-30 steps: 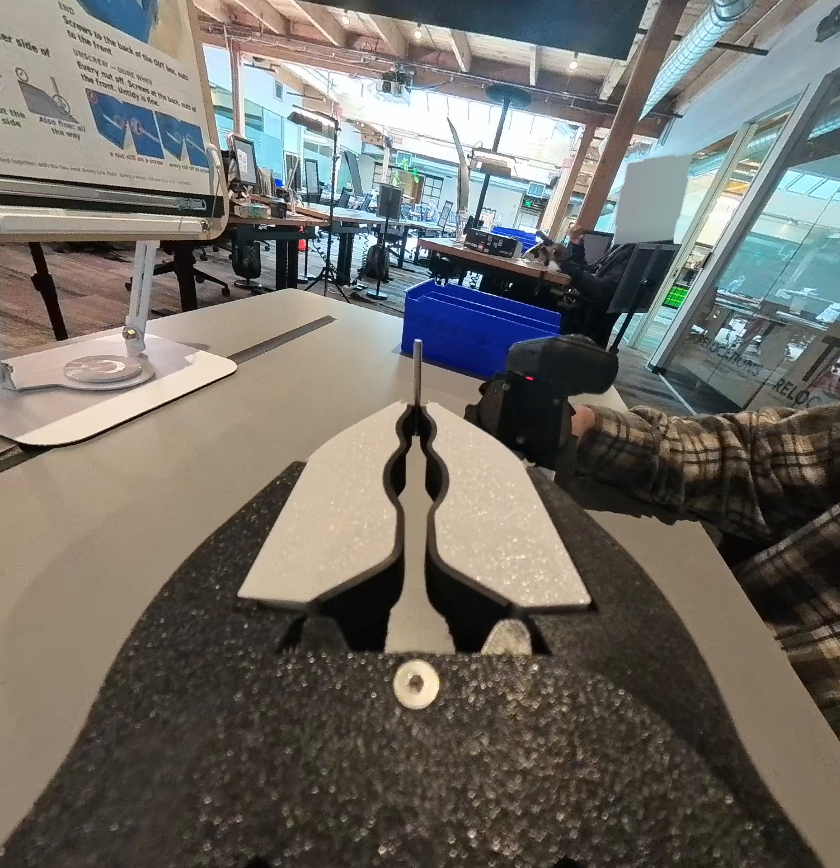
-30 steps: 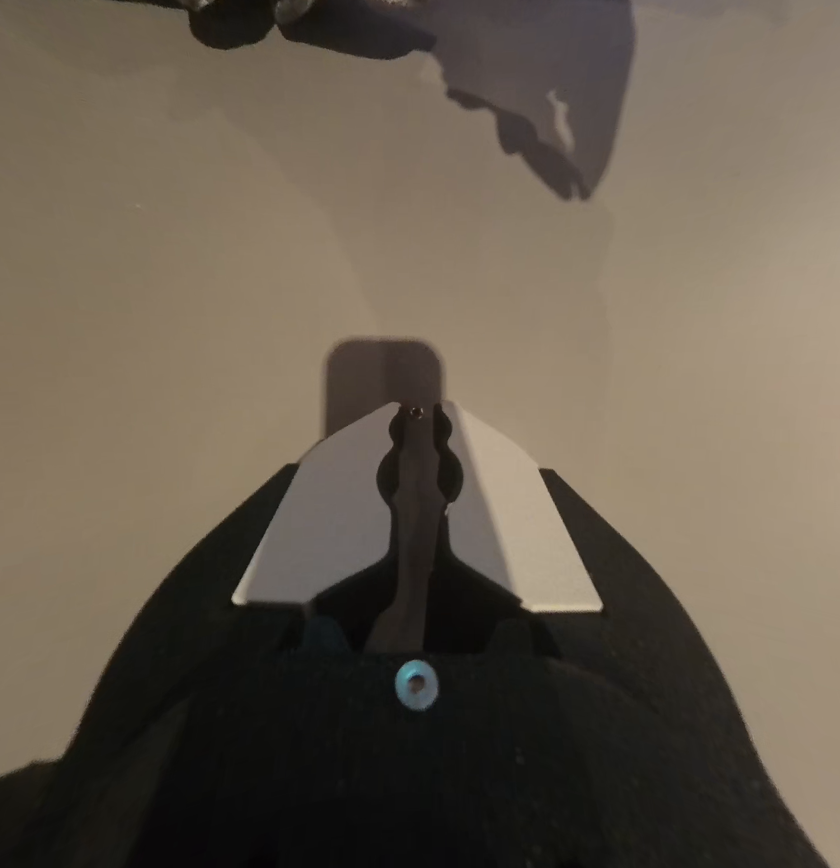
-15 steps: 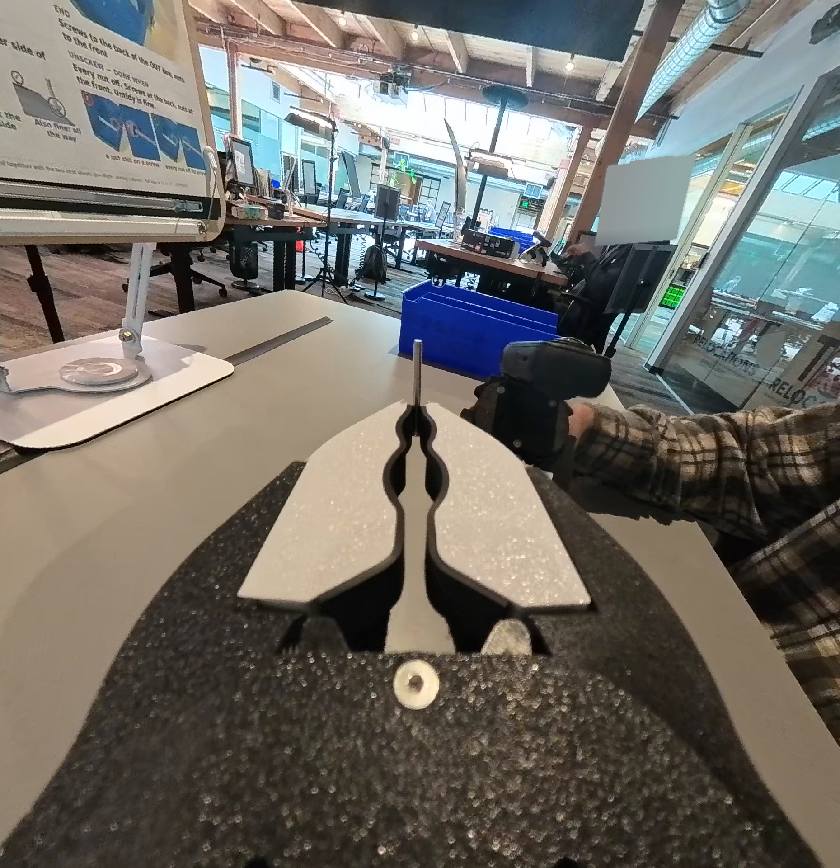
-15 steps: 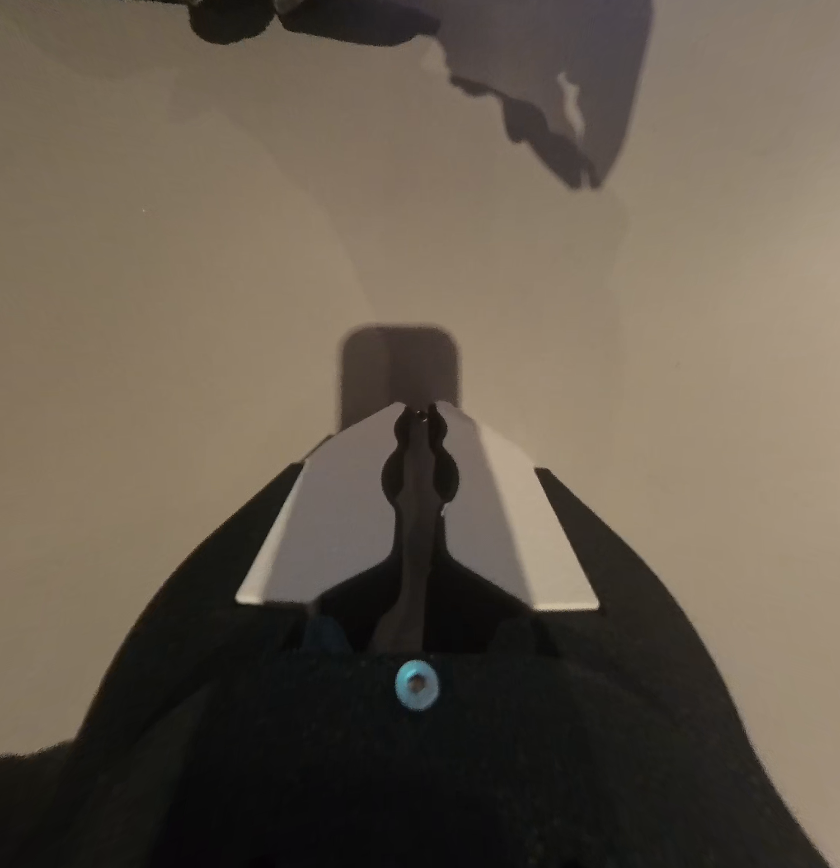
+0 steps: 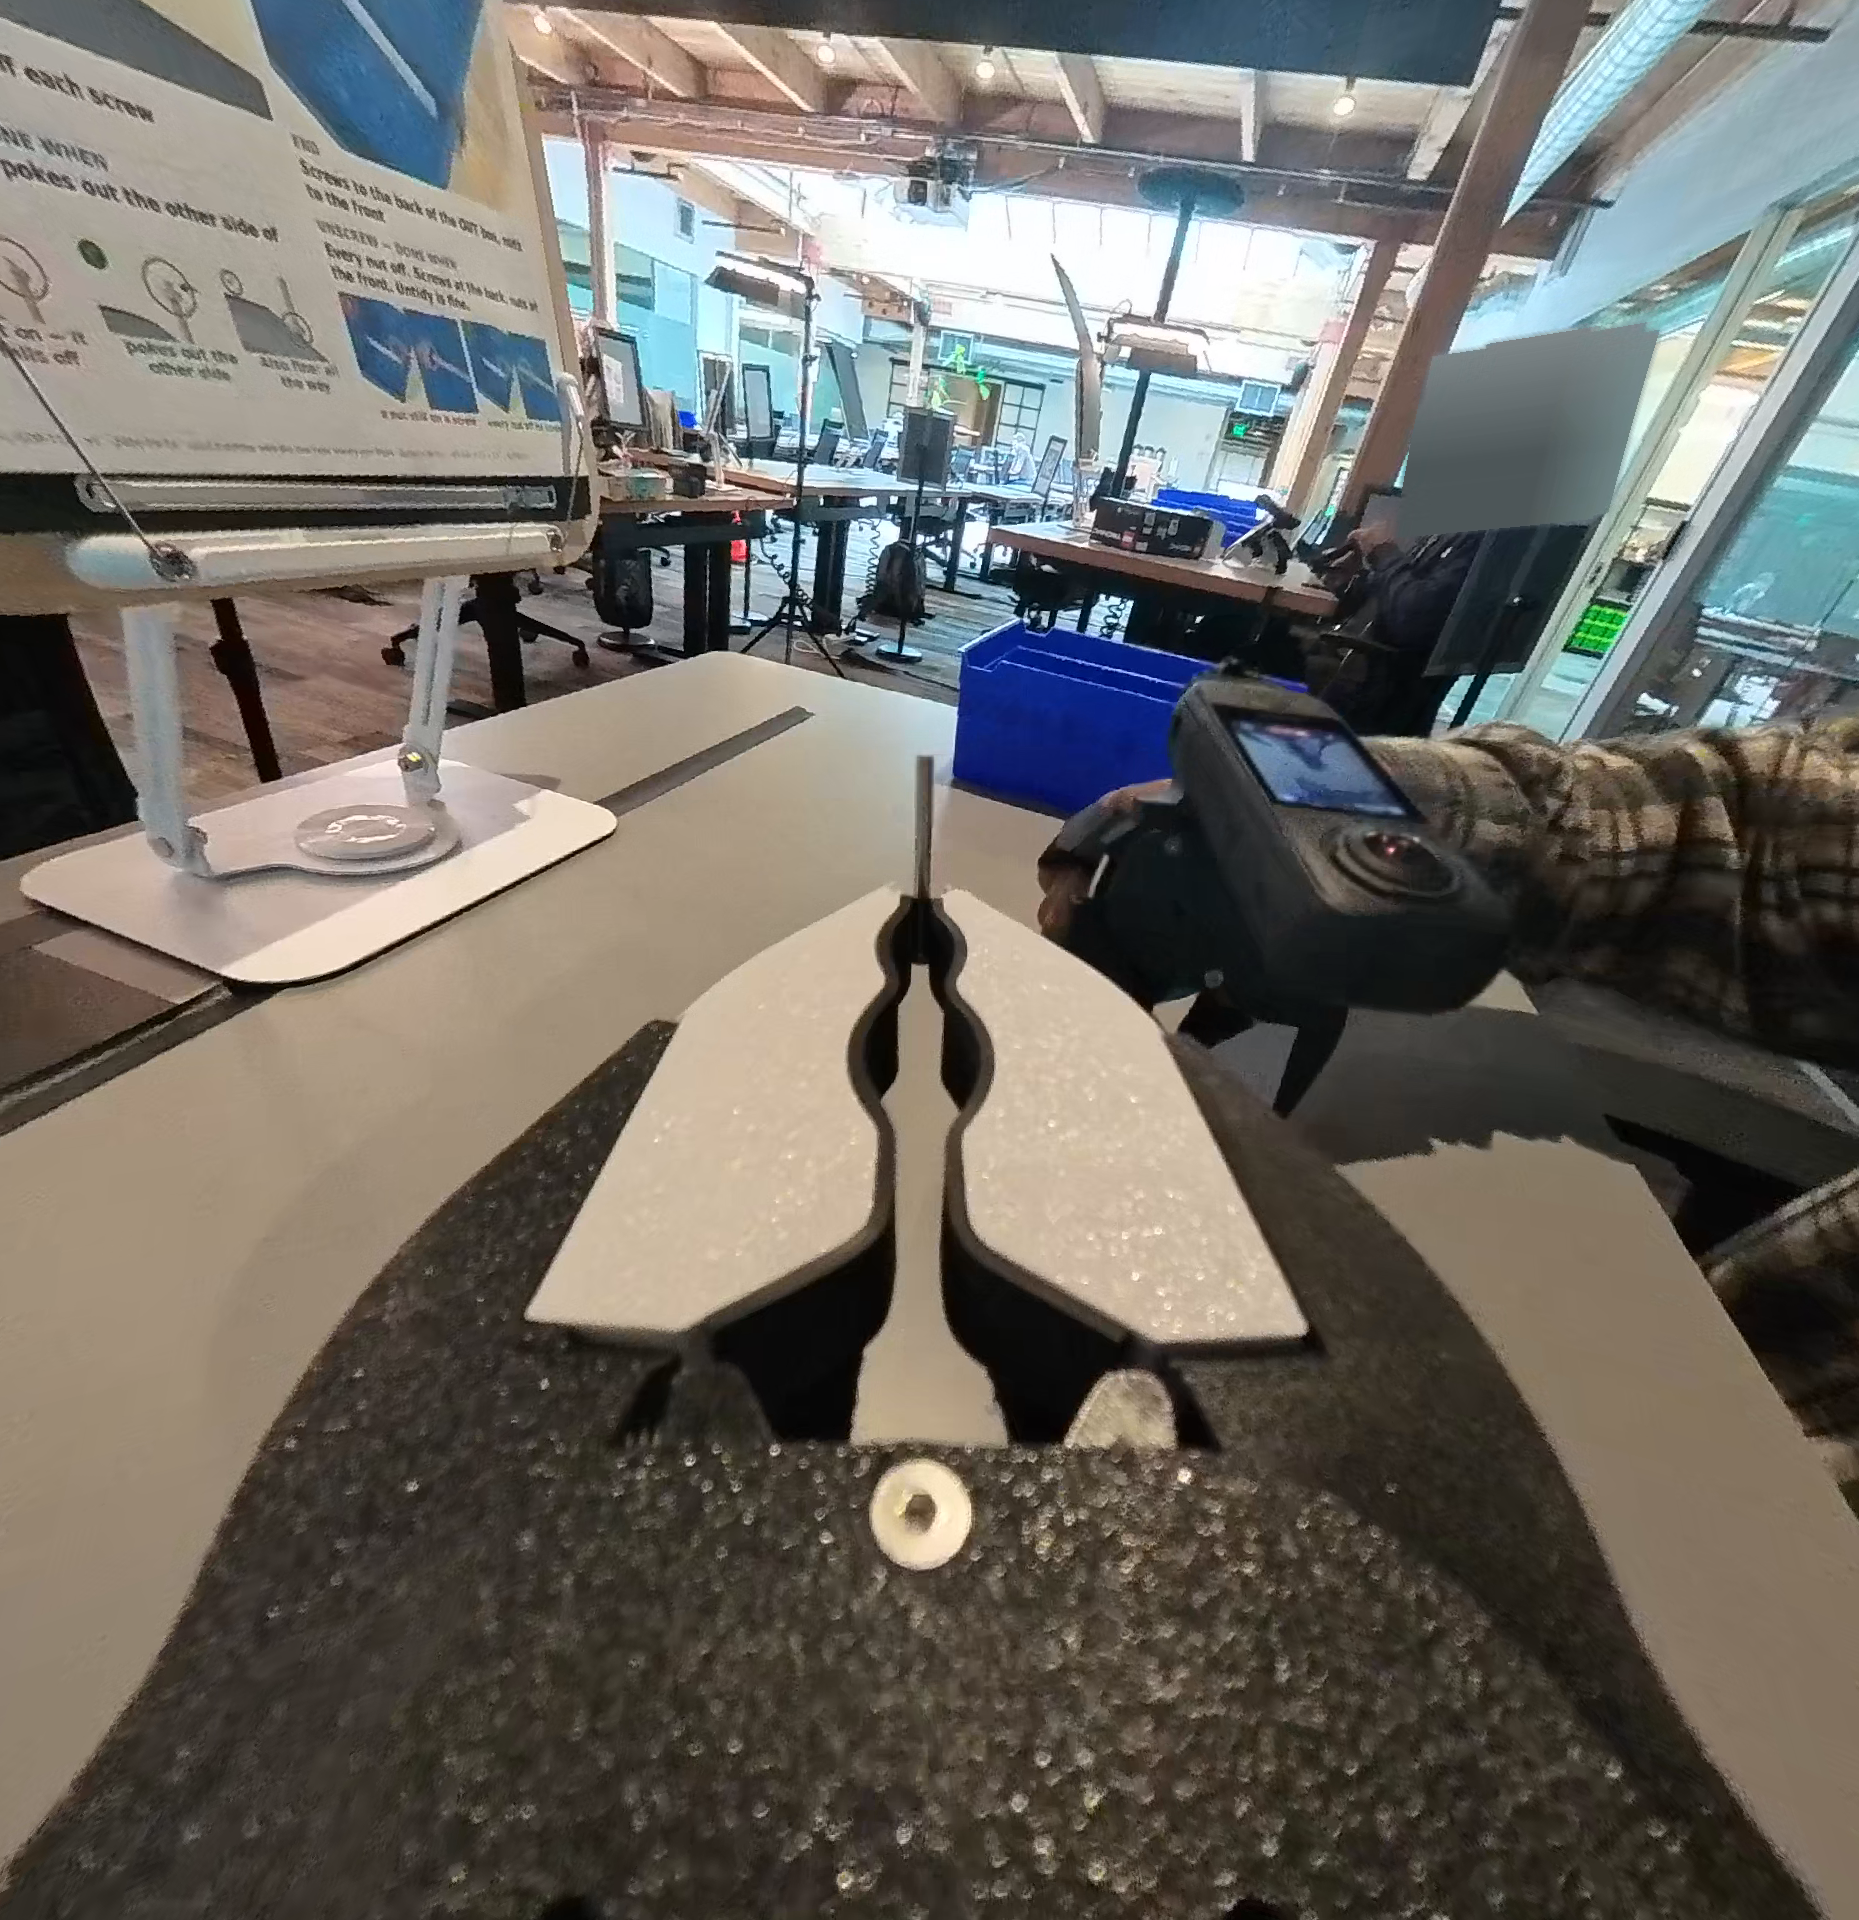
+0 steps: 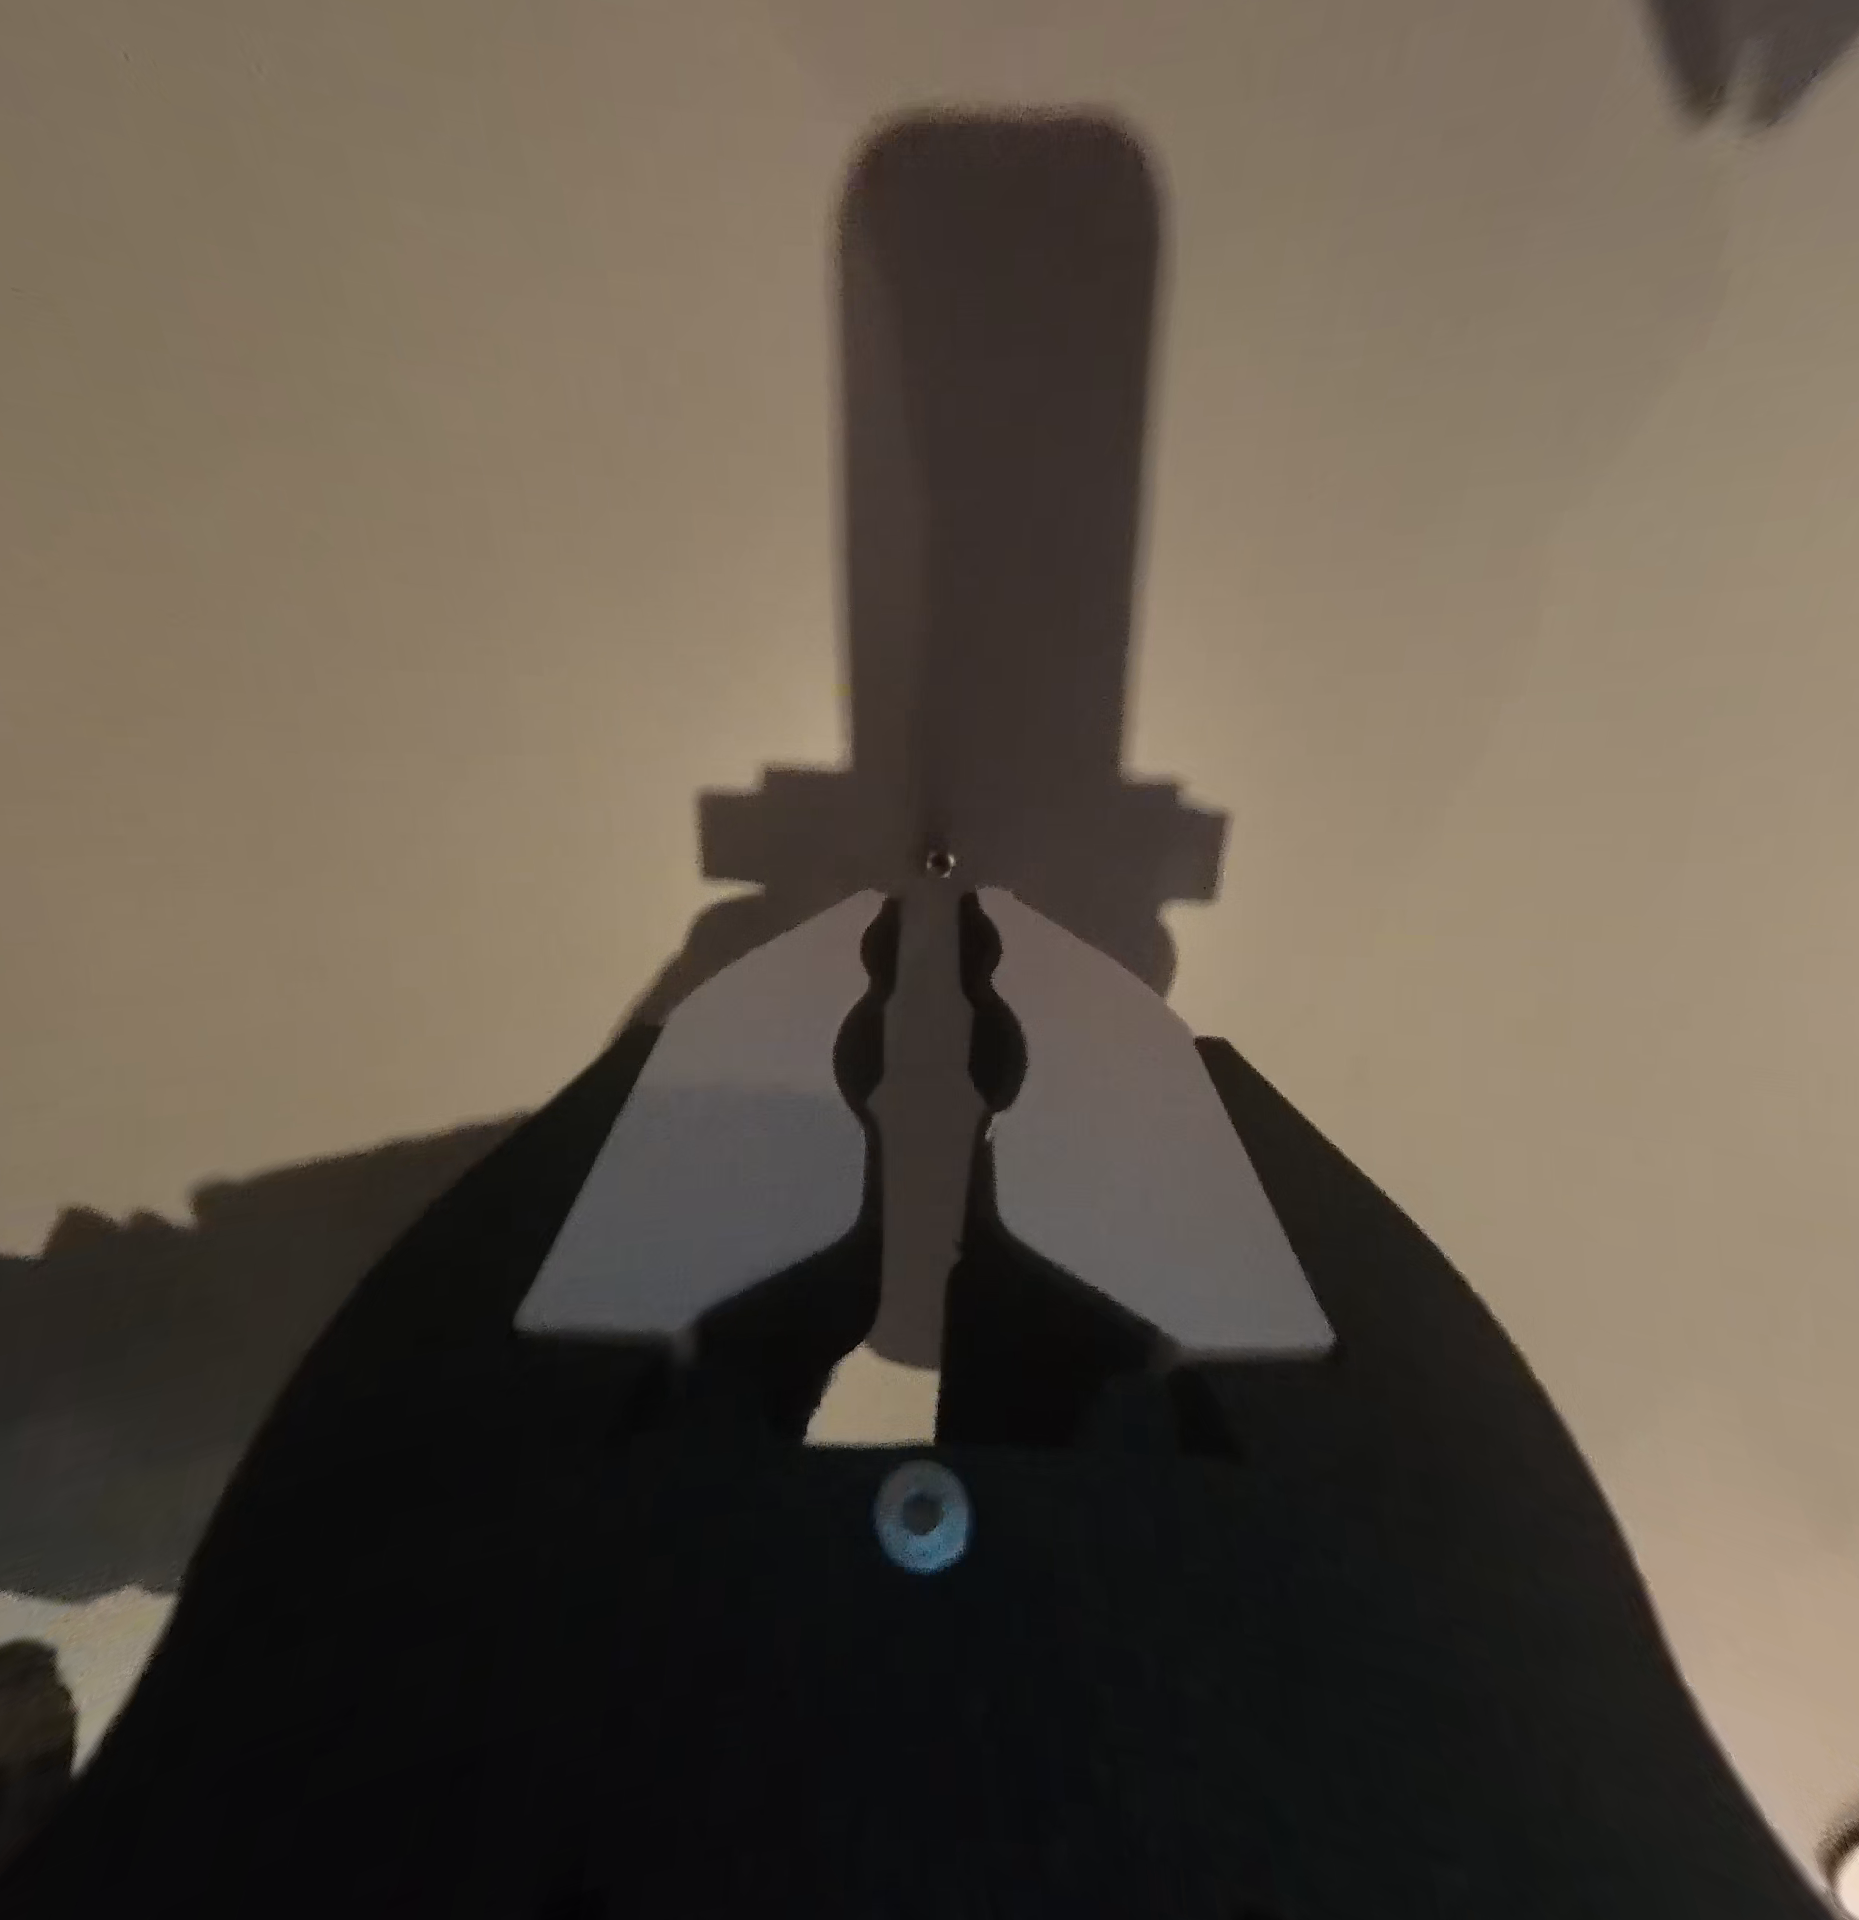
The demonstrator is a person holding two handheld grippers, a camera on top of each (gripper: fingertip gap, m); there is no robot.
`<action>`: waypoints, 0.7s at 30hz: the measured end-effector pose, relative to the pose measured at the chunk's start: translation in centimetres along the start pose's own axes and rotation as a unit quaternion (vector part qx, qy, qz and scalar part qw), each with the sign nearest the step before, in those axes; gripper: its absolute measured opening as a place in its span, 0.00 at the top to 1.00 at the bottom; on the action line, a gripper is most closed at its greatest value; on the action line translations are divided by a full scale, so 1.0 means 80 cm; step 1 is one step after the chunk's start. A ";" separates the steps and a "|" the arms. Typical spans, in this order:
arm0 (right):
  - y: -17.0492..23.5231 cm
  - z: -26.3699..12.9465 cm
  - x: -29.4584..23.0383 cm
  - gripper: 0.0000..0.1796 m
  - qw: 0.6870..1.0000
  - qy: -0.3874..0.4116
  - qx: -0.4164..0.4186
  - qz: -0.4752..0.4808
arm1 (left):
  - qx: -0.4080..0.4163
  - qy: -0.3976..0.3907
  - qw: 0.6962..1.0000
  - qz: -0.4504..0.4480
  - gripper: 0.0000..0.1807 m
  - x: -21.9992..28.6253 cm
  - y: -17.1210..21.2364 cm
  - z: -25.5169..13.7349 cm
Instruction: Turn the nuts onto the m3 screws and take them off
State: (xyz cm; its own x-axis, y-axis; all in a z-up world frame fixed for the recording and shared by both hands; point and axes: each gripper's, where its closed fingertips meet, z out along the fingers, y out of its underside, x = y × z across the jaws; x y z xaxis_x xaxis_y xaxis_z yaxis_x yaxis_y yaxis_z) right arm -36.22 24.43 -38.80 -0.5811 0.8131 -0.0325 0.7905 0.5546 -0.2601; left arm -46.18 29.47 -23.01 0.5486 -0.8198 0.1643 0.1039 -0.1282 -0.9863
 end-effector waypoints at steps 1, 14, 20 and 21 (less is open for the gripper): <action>-0.001 0.002 0.000 0.94 1.000 -0.004 -0.002 -0.001 | 0.000 -0.001 1.000 0.001 0.99 0.000 -0.001 -0.001; -0.006 0.009 0.000 0.95 0.999 -0.014 -0.031 -0.019 | 0.006 -0.001 1.000 0.003 0.99 0.001 -0.006 -0.003; -0.005 0.010 0.001 0.97 0.999 -0.010 -0.039 -0.026 | 0.004 0.000 1.000 0.004 0.99 0.002 -0.004 -0.001; -0.005 0.010 0.001 0.97 0.999 -0.010 -0.038 -0.025 | 0.004 0.000 1.000 0.003 0.99 0.002 -0.004 -0.001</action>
State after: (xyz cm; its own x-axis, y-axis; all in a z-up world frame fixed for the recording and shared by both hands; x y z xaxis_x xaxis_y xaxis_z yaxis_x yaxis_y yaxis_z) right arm -36.73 24.18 -39.45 -0.6233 0.7809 -0.0412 0.7725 0.6068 -0.1872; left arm -46.24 29.35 -22.65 0.5496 -0.8204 0.1578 0.1072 -0.1181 -0.9872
